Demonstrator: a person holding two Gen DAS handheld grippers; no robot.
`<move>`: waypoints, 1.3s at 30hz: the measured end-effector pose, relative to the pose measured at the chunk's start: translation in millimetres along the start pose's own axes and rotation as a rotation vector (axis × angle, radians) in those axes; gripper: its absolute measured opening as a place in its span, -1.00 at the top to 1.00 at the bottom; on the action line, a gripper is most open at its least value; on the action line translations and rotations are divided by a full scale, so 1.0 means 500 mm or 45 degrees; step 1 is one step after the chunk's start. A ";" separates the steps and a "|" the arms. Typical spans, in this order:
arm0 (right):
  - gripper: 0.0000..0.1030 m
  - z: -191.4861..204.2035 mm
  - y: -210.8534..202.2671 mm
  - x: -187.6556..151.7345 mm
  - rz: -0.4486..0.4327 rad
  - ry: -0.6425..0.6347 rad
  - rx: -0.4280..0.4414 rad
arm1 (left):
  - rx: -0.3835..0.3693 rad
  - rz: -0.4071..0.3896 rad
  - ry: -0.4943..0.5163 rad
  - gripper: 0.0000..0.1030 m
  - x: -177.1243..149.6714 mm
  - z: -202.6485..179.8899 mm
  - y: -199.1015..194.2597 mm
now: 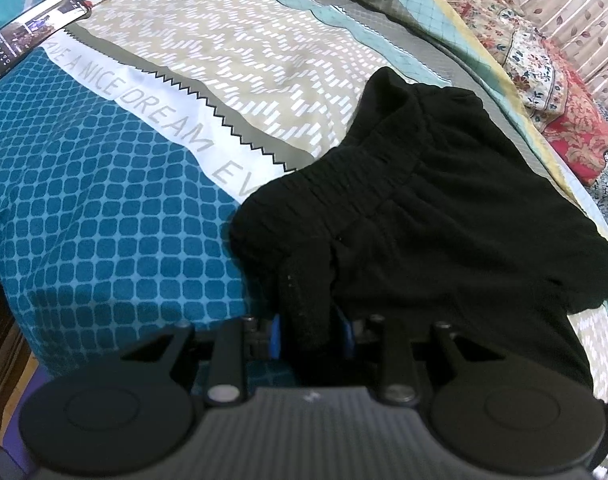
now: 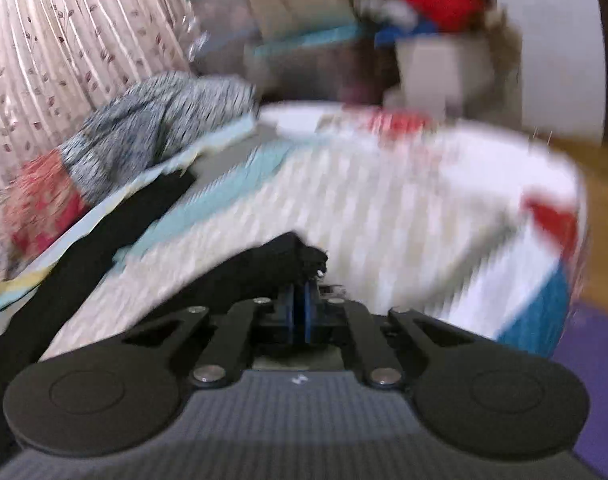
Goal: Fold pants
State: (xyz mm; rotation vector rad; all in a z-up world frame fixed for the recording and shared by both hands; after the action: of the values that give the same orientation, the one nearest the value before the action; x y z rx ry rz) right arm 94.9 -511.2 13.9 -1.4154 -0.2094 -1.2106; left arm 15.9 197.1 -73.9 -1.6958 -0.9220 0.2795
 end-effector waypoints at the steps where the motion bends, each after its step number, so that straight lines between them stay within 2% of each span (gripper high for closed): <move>1: 0.85 -0.006 0.005 0.031 -0.017 -0.022 -0.060 | 0.008 -0.001 0.002 0.48 0.000 -0.002 0.002; 3: 0.79 -0.019 0.029 0.063 0.009 -0.045 -0.106 | 0.024 -0.004 0.009 0.47 0.000 -0.006 0.004; 5: 0.75 -0.030 0.060 0.074 0.078 -0.023 -0.070 | 0.040 -0.005 0.016 0.46 0.001 -0.011 0.004; 6: 0.70 -0.038 0.063 0.077 0.077 0.007 -0.040 | 0.042 -0.005 0.021 0.46 0.001 -0.012 0.005; 7: 0.62 -0.047 0.055 0.076 0.064 0.046 -0.004 | 0.039 -0.005 0.023 0.46 -0.001 -0.012 0.004; 9: 0.25 -0.066 0.028 0.065 0.022 0.113 0.049 | 0.027 -0.004 0.021 0.45 -0.002 -0.011 0.004; 12: 0.24 -0.086 0.001 0.032 0.009 0.181 0.071 | 0.025 0.008 0.026 0.44 -0.001 -0.011 0.006; 18: 0.18 -0.099 0.021 -0.055 0.136 0.282 0.104 | 0.029 0.012 0.036 0.44 -0.001 -0.014 0.008; 20: 0.18 -0.085 0.035 -0.061 0.148 0.281 0.091 | 0.028 0.012 0.037 0.44 -0.001 -0.015 0.008; 22: 0.37 -0.064 0.045 -0.052 0.158 0.228 0.058 | 0.025 0.014 0.029 0.45 0.000 -0.014 0.007; 24: 0.66 -0.040 0.044 -0.037 0.155 0.107 0.000 | 0.019 0.015 0.018 0.47 0.001 -0.012 0.005; 26: 0.73 -0.034 0.024 -0.011 0.095 0.019 -0.074 | 0.018 0.012 0.012 0.49 0.000 -0.010 0.002; 27: 0.73 -0.043 0.001 0.014 0.024 0.004 -0.122 | 0.016 0.010 0.010 0.50 -0.001 -0.010 0.000; 30: 0.73 -0.105 -0.060 0.076 -0.146 0.119 -0.213 | -0.012 0.017 0.017 0.50 -0.007 -0.012 -0.005; 32: 0.73 -0.140 -0.058 0.076 -0.120 0.139 -0.278 | -0.039 0.030 0.034 0.50 -0.014 -0.019 -0.002; 34: 0.70 -0.167 -0.015 0.035 0.028 0.110 -0.349 | -0.008 0.018 0.067 0.50 -0.017 -0.024 0.000; 36: 0.52 -0.184 0.028 -0.016 0.187 0.060 -0.389 | 0.003 0.014 0.077 0.49 -0.017 -0.026 0.002; 37: 0.47 -0.191 0.033 -0.035 0.202 0.045 -0.412 | 0.000 0.012 0.078 0.46 -0.017 -0.026 -0.001; 39: 0.01 -0.197 0.008 -0.040 0.139 0.061 -0.423 | -0.016 0.014 0.078 0.43 -0.019 -0.025 -0.006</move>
State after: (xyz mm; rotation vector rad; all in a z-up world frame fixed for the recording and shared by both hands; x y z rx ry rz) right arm 37.0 -582.5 -27.2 -1.6582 0.1074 -1.2255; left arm 15.9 181.6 -69.6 -1.7120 -0.8712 0.2283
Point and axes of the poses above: each gripper's, at about its wrist camera, not at the fingertips, and y roughly the way its jaws point, z to its left, x to its top, the point moved 9 cm from there along y, roughly the way its jaws point, and after that the axes turned 8 degrees about z, right-handed, at the moved point
